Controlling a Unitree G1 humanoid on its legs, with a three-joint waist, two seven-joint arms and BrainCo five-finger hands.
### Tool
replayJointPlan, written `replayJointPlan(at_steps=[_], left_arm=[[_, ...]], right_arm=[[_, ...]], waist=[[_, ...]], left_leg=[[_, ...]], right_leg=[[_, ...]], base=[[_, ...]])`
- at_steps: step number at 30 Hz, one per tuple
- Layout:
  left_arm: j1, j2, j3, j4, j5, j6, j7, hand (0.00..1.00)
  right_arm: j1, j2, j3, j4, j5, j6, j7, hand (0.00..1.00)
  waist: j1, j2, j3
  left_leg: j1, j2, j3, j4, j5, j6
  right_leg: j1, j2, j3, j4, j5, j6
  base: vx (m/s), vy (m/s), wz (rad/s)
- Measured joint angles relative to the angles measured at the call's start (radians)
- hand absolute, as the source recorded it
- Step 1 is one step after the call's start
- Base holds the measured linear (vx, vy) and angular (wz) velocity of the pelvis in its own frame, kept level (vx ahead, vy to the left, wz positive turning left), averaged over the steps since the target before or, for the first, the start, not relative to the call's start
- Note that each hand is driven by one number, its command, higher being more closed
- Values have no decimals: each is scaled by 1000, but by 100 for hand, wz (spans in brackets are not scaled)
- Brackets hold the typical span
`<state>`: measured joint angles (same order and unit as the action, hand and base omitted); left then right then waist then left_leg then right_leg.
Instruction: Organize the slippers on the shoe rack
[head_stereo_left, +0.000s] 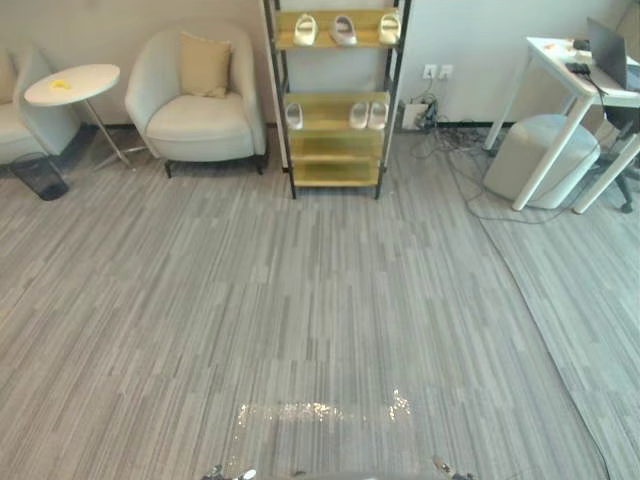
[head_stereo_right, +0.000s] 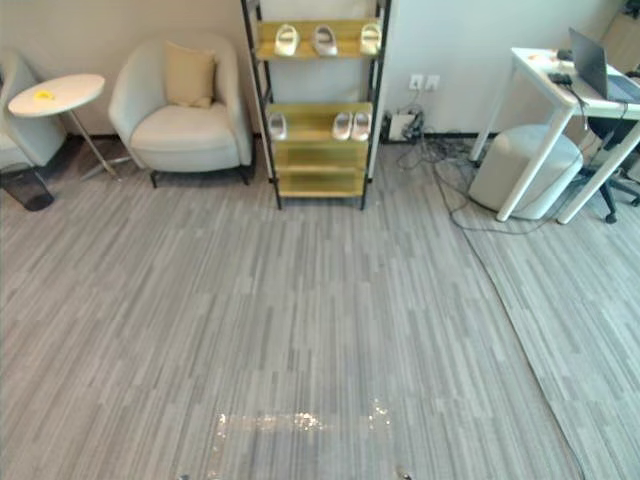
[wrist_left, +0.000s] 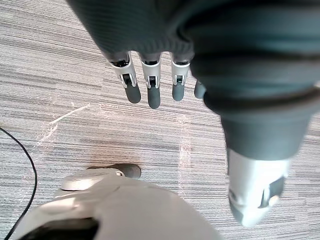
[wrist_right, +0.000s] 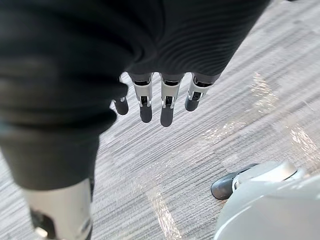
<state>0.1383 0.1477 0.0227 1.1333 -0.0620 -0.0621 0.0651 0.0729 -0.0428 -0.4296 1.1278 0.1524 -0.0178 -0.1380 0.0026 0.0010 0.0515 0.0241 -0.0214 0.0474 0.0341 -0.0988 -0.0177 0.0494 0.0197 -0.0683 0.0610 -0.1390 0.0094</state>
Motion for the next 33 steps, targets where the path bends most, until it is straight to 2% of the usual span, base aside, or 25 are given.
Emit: replayJointPlan(at_steps=[7,13,15,23,33], left_arm=[[-36,-8,-2,0,21,-1,0,0],[-47,-7,-2,0,23,-1,-1,0],[-49,-7,-2,-1,40,-2,-1,0],[-57,-5,-3,-1,62,-1,-3,0],[-72,-2,-6,8,57,0,0,0]], right_arm=[[-65,14,0,8,-35,0,2,0],[-94,18,-1,31,-37,1,2,0],[-100,20,-1,30,-62,1,2,0],[-113,21,1,30,-112,5,2,0],[-114,20,1,26,-108,5,1,0]], waist=[[1,13,27],[1,14,46],[1,13,54],[-1,11,73],[-3,8,95]], left_leg=[[30,-3,3,-34,6,-7],[34,-4,0,-43,9,-10],[49,-5,-2,-68,28,-15],[48,-9,-7,-94,54,-3],[46,-12,-20,-122,88,1]], right_leg=[[22,-4,-22,-20,18,23],[22,-6,-36,-20,19,22],[26,-7,-39,-19,21,19],[18,-9,-63,-21,23,16],[14,-13,-99,-33,26,9]], base=[[37,21,0],[0,0,0],[-9,0,3],[-46,5,4],[-56,2,5]])
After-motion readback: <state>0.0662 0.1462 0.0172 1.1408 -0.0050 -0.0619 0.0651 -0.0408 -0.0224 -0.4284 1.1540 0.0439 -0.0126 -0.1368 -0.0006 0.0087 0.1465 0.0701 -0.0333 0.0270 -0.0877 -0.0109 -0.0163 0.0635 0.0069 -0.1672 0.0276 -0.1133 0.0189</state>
